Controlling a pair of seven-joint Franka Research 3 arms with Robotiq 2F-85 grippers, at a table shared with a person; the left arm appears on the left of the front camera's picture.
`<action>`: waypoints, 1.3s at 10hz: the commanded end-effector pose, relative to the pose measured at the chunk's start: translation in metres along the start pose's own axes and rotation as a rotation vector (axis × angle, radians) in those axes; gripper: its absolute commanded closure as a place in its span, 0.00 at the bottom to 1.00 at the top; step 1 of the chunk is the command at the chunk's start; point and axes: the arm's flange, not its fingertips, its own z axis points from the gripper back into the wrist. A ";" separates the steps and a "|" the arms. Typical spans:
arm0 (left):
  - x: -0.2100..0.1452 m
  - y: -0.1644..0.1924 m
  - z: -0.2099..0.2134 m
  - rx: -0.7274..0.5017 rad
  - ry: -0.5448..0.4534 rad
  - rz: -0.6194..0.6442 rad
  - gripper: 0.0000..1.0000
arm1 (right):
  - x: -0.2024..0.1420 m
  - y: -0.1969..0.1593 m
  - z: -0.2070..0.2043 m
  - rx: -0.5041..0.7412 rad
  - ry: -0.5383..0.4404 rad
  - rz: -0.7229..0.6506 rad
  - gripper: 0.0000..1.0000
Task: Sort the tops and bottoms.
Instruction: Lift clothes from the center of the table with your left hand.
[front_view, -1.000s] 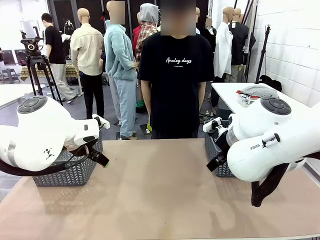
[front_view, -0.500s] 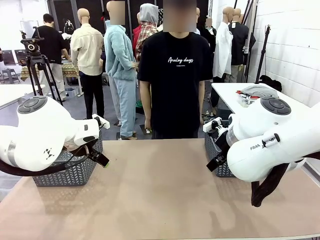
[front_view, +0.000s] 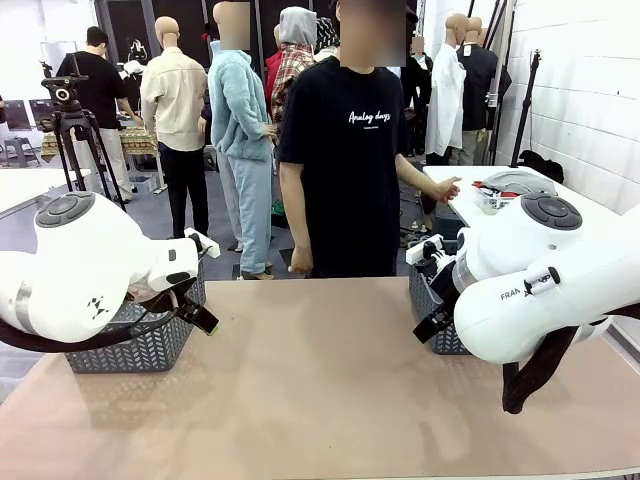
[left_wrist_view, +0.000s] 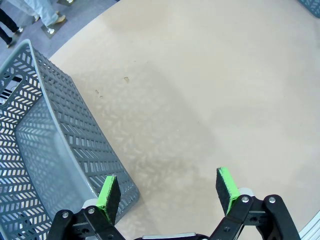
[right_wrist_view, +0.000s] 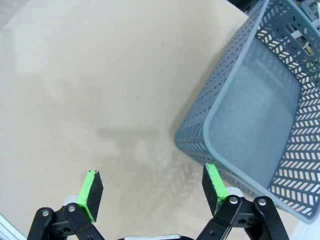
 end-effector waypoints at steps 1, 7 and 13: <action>0.001 0.002 0.002 0.003 -0.006 0.005 0.00 | 0.000 0.000 0.000 0.000 0.000 0.000 0.00; 0.001 0.002 0.002 0.003 -0.006 0.005 0.00 | 0.000 0.000 0.000 0.000 0.000 0.000 0.00; 0.001 0.002 0.002 0.003 -0.006 0.005 0.00 | 0.000 0.000 0.000 0.000 0.000 0.000 0.00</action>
